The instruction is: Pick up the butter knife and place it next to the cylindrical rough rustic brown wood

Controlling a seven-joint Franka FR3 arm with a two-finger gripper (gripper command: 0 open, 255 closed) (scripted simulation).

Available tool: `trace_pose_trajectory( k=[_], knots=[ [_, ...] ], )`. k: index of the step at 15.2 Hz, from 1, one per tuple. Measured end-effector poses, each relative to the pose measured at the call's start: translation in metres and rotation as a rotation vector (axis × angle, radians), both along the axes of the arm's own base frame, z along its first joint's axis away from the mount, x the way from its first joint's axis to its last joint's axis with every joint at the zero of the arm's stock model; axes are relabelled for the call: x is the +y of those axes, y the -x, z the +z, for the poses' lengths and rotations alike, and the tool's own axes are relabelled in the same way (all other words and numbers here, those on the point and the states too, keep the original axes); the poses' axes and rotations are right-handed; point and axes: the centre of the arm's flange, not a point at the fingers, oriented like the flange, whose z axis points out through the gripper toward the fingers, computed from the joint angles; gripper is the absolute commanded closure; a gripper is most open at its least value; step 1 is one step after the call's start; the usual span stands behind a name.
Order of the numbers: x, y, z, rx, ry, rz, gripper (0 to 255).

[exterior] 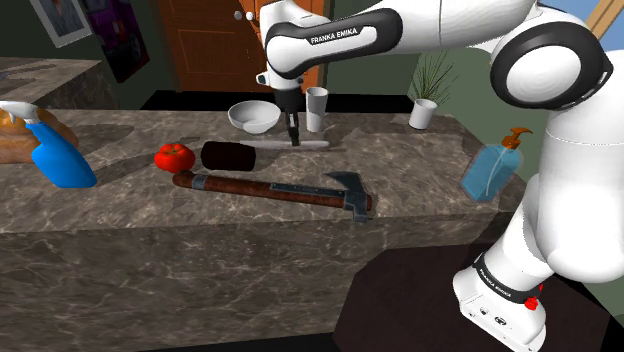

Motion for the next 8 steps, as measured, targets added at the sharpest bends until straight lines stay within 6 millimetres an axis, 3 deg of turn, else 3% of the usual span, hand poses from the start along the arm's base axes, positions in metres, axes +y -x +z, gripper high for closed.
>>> trace_pose_trajectory(
  k=[8],
  knots=[
    [0.000,0.000,-0.042,-0.001,-0.001,0.000,255]
  ],
)
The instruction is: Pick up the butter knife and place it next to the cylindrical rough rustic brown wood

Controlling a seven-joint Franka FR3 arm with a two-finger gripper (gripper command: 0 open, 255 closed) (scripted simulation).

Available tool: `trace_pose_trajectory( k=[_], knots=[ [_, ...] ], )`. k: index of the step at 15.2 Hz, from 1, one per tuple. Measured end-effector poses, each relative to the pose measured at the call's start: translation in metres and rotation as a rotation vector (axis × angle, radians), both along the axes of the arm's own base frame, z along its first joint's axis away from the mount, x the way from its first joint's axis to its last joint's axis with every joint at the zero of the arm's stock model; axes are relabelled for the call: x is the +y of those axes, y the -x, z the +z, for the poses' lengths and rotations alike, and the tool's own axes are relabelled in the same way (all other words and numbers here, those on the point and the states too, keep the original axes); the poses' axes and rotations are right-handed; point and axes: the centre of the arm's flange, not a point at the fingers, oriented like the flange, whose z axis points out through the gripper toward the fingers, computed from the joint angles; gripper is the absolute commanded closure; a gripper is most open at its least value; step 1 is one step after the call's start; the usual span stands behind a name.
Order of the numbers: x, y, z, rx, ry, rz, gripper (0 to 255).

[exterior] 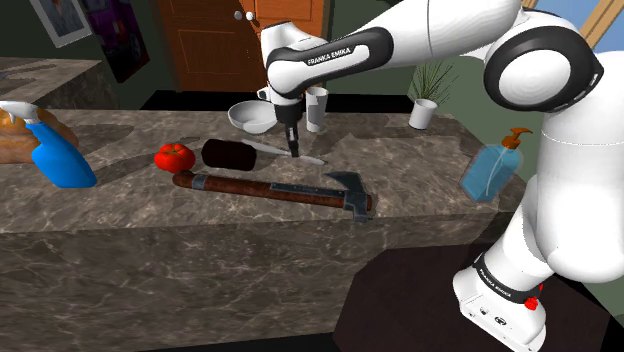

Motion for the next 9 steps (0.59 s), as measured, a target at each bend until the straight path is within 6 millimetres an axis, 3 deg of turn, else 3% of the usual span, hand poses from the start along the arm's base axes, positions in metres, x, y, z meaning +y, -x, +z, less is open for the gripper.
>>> trace_pose_trajectory(
  k=[9],
  knots=[
    [-0.0007,-0.0002,-0.0133,-0.010,-0.004,-0.001,255]
  ],
)
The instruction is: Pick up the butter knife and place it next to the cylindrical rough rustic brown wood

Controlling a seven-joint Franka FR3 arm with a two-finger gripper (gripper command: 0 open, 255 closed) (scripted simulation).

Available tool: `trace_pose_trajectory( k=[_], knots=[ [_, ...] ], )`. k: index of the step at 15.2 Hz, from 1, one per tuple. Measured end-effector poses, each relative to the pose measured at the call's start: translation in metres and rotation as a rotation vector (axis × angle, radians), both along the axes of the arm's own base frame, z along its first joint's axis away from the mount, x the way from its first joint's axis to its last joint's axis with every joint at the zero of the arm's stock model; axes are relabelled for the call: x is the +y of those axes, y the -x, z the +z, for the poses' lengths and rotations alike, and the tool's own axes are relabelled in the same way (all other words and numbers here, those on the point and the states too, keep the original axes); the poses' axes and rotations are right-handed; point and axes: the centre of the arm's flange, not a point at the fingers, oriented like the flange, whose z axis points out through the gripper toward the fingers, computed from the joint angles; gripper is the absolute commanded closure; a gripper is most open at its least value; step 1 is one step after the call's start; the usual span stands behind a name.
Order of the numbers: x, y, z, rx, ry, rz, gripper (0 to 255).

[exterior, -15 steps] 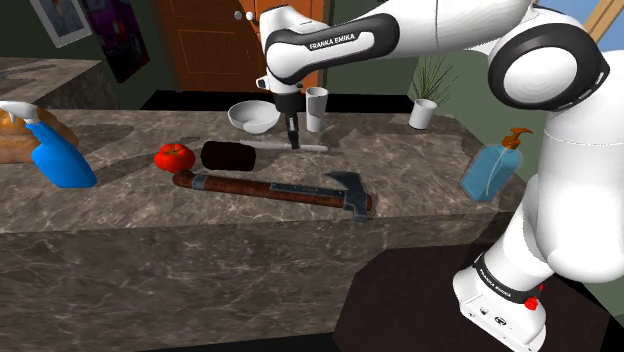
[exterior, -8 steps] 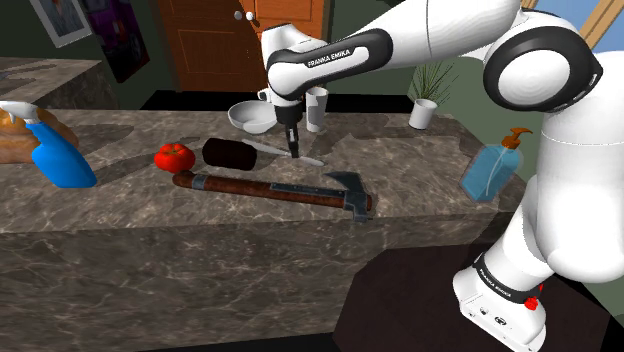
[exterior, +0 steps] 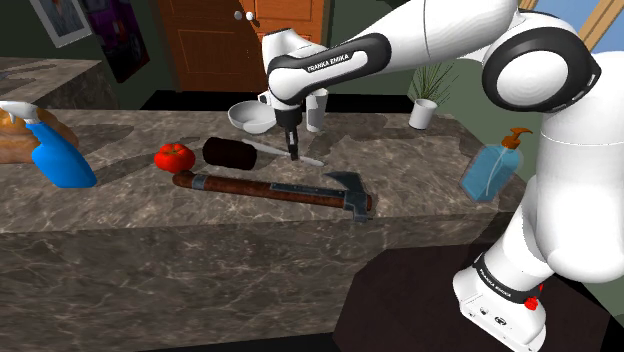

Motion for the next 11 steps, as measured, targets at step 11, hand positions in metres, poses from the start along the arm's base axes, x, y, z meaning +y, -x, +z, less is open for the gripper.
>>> trace_pose_trajectory(
  k=[11],
  knots=[
    [0.004,-0.004,0.032,0.010,0.005,0.001,0]
  ],
)
